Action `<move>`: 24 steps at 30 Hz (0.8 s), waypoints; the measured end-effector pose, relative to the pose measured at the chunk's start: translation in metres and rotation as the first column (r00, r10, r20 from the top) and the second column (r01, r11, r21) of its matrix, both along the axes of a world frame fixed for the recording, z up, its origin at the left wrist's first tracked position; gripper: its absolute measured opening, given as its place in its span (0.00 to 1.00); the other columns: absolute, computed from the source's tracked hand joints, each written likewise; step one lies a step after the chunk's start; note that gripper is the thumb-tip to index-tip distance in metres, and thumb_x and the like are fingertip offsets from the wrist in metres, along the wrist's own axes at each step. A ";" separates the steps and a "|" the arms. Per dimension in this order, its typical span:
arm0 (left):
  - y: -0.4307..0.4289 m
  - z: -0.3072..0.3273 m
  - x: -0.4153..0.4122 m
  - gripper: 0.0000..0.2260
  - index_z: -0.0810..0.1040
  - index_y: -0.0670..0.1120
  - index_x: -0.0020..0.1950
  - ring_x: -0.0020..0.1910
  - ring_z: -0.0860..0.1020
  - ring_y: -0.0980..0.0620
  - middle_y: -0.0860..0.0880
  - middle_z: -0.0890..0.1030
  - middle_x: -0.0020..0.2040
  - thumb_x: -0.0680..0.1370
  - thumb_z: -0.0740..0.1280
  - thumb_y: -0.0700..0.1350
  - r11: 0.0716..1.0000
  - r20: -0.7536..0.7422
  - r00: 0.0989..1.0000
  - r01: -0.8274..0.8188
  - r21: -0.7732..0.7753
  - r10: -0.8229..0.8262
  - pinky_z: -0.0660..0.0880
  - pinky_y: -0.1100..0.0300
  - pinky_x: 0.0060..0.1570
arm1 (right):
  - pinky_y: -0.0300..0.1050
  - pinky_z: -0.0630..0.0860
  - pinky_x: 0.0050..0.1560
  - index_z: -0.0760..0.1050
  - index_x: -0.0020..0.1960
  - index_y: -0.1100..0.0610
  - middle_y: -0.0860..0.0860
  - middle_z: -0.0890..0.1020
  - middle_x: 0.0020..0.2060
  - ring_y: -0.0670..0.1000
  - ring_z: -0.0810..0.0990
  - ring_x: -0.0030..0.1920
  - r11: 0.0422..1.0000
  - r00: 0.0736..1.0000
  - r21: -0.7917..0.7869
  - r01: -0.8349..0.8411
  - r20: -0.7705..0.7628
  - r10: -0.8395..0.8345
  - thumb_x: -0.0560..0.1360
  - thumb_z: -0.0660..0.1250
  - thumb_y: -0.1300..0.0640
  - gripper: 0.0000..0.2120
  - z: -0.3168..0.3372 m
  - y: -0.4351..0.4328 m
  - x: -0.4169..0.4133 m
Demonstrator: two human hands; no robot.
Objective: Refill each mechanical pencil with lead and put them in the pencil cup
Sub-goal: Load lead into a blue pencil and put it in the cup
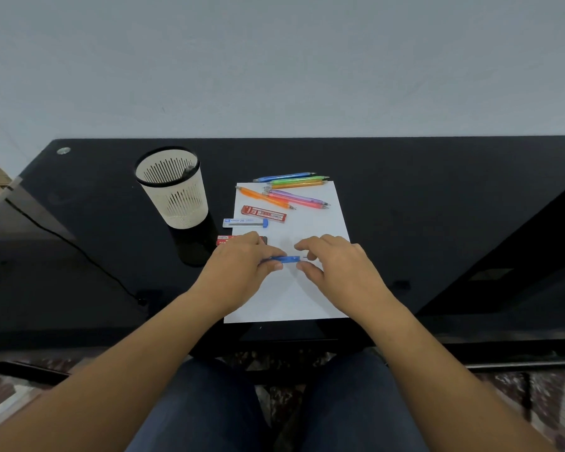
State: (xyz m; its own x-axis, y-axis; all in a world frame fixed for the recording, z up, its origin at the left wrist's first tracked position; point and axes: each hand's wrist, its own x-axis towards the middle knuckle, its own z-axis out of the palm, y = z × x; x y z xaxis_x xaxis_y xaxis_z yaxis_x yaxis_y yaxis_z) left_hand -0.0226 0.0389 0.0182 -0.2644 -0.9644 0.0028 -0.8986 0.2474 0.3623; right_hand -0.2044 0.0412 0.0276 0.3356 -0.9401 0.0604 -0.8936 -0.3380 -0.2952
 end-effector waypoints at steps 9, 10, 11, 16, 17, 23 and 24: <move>-0.007 -0.013 0.011 0.15 0.74 0.57 0.68 0.57 0.74 0.55 0.56 0.78 0.60 0.81 0.60 0.53 0.989 0.187 0.982 0.037 -0.144 -0.009 0.69 0.60 0.59 | 0.41 0.66 0.54 0.74 0.61 0.48 0.44 0.79 0.54 0.46 0.74 0.52 1.000 0.998 0.000 0.022 -0.059 -0.022 0.80 0.58 0.47 0.13 -0.010 -0.011 0.003; -0.007 -0.015 0.013 0.15 0.73 0.58 0.68 0.58 0.73 0.55 0.57 0.78 0.60 0.82 0.59 0.54 0.987 0.218 0.976 0.029 -0.155 0.005 0.68 0.60 0.58 | 0.42 0.67 0.55 0.74 0.61 0.47 0.44 0.78 0.54 0.46 0.74 0.52 0.999 0.998 0.011 0.031 -0.055 -0.030 0.80 0.58 0.47 0.12 -0.011 -0.012 0.003; -0.007 -0.017 0.015 0.15 0.72 0.58 0.68 0.59 0.73 0.55 0.57 0.77 0.61 0.82 0.59 0.54 0.985 0.241 0.970 0.018 -0.170 0.024 0.66 0.59 0.57 | 0.43 0.67 0.57 0.74 0.61 0.47 0.43 0.78 0.55 0.46 0.74 0.53 0.999 0.998 0.018 0.041 -0.056 -0.040 0.80 0.60 0.47 0.12 -0.011 -0.015 0.002; -0.001 -0.031 0.024 0.10 0.80 0.55 0.59 0.53 0.77 0.52 0.55 0.82 0.53 0.78 0.68 0.50 0.935 0.219 0.958 -0.103 -0.339 0.185 0.65 0.52 0.55 | 0.48 0.66 0.61 0.72 0.62 0.45 0.44 0.76 0.56 0.47 0.72 0.57 0.995 0.984 0.070 0.077 -0.164 -0.065 0.78 0.62 0.46 0.13 -0.010 -0.026 -0.003; -0.001 -0.035 0.025 0.10 0.81 0.55 0.57 0.51 0.78 0.51 0.55 0.82 0.51 0.76 0.70 0.49 0.926 0.221 0.952 -0.121 -0.357 0.210 0.65 0.50 0.55 | 0.48 0.66 0.60 0.72 0.62 0.46 0.45 0.76 0.55 0.48 0.72 0.56 0.994 0.983 0.078 0.075 -0.172 -0.061 0.78 0.63 0.46 0.13 -0.010 -0.028 -0.003; -0.005 -0.045 0.032 0.10 0.82 0.52 0.54 0.50 0.79 0.48 0.52 0.83 0.50 0.74 0.73 0.47 0.900 0.202 0.948 -0.147 -0.410 0.246 0.63 0.44 0.58 | 0.50 0.70 0.59 0.75 0.56 0.47 0.47 0.76 0.51 0.48 0.73 0.52 0.976 0.972 0.210 0.055 -0.237 -0.004 0.77 0.64 0.47 0.09 -0.009 -0.050 0.003; -0.005 -0.046 0.032 0.10 0.82 0.51 0.54 0.49 0.79 0.48 0.52 0.83 0.49 0.73 0.73 0.46 0.894 0.198 0.948 -0.147 -0.423 0.249 0.61 0.44 0.58 | 0.50 0.71 0.58 0.75 0.55 0.47 0.47 0.76 0.50 0.49 0.73 0.51 0.976 0.969 0.214 0.047 -0.246 0.008 0.77 0.64 0.48 0.08 -0.009 -0.053 0.004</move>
